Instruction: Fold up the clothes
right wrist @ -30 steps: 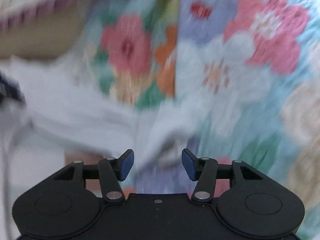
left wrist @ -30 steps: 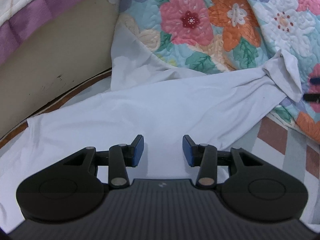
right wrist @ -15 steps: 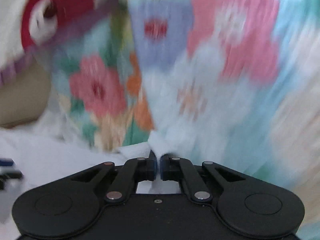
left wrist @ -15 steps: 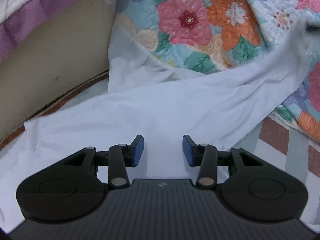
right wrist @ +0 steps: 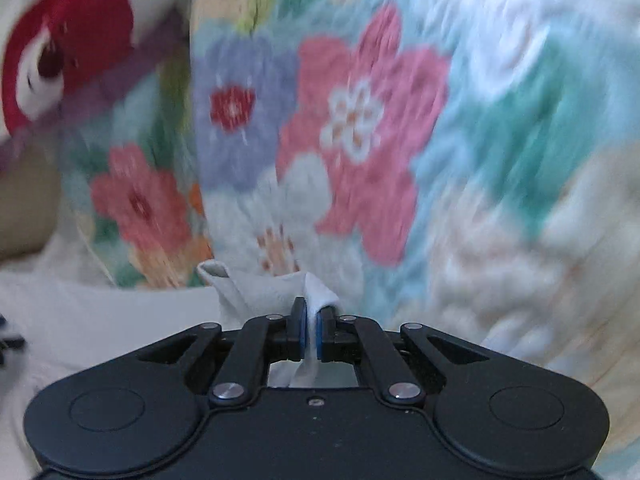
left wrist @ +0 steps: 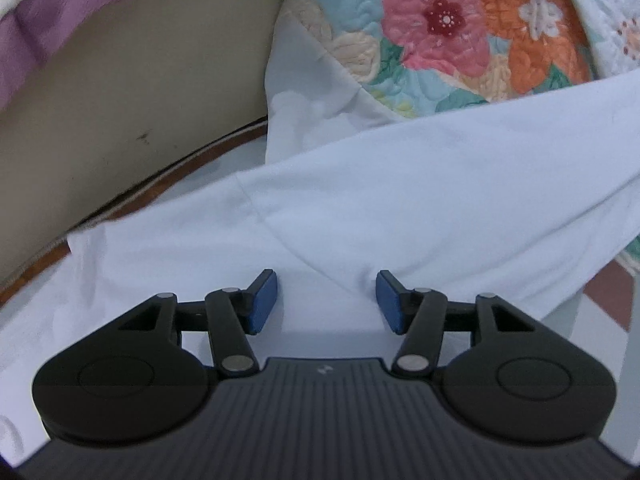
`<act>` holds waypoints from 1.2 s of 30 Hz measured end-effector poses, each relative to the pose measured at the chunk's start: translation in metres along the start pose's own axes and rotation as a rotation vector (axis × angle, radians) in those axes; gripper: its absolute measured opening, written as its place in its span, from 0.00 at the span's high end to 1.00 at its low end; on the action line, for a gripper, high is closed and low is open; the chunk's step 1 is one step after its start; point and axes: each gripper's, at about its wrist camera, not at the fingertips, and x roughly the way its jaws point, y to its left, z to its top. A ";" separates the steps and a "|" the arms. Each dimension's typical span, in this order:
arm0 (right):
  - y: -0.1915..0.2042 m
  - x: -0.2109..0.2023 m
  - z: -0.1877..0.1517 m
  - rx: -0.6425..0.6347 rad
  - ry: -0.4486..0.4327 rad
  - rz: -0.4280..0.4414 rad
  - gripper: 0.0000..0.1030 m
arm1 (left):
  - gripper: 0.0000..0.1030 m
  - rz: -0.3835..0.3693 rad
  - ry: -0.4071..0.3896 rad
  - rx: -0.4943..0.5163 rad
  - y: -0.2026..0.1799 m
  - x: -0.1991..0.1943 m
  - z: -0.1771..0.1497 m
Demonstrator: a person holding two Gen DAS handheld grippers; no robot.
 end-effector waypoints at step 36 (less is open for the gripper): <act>0.057 0.080 0.025 -0.300 -0.249 -0.086 0.92 | 0.46 -0.248 -0.059 0.074 -0.005 -0.059 -0.041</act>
